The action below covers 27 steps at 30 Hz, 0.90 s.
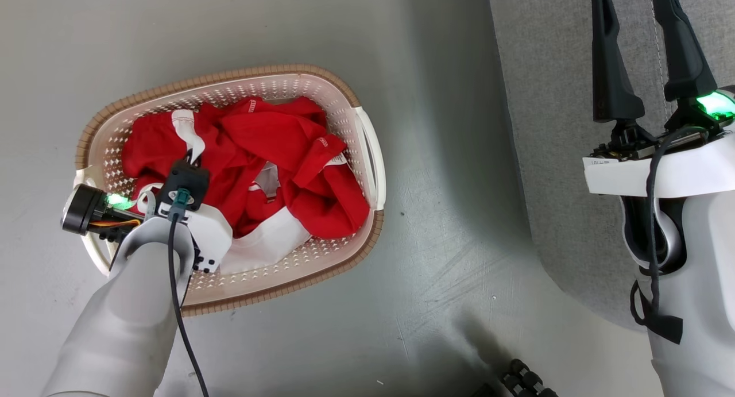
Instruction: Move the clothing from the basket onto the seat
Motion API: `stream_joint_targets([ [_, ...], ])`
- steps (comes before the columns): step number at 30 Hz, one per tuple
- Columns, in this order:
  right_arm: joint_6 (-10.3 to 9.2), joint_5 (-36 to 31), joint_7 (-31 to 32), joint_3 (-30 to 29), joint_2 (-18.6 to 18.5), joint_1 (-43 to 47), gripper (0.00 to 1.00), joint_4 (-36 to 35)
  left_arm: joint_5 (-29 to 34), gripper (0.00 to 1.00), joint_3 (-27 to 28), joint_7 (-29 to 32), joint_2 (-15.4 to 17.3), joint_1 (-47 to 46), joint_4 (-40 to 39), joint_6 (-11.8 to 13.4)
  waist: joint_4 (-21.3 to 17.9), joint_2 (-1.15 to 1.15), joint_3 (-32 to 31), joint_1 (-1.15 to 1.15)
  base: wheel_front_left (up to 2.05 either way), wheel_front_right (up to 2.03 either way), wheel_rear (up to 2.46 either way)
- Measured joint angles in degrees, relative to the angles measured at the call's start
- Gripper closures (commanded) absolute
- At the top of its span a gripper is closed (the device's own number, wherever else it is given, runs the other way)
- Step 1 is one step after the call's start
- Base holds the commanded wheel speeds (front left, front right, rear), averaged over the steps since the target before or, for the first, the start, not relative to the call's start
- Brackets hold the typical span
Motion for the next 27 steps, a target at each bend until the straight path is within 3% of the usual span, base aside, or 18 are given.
stream_joint_targets([
  [13, 0.00, -0.55, 0.00, 0.20, -0.01, -0.01, 0.00, 2.09, -3.46, 1.00, 1.37, -0.70, -1.24, 0.53, -5.10, -1.54, 2.27, 0.00, -2.97, 0.00, 0.00, 0.00, 0.00],
  [27, 0.00, -3.28, -0.16, -0.40, -0.05, 0.29, 0.00, 4.31, -6.10, 1.00, 1.05, -0.87, -2.16, 4.28, -17.48, -4.35, 5.21, 0.00, -8.76, 0.00, 0.00, 0.00, 0.00],
])
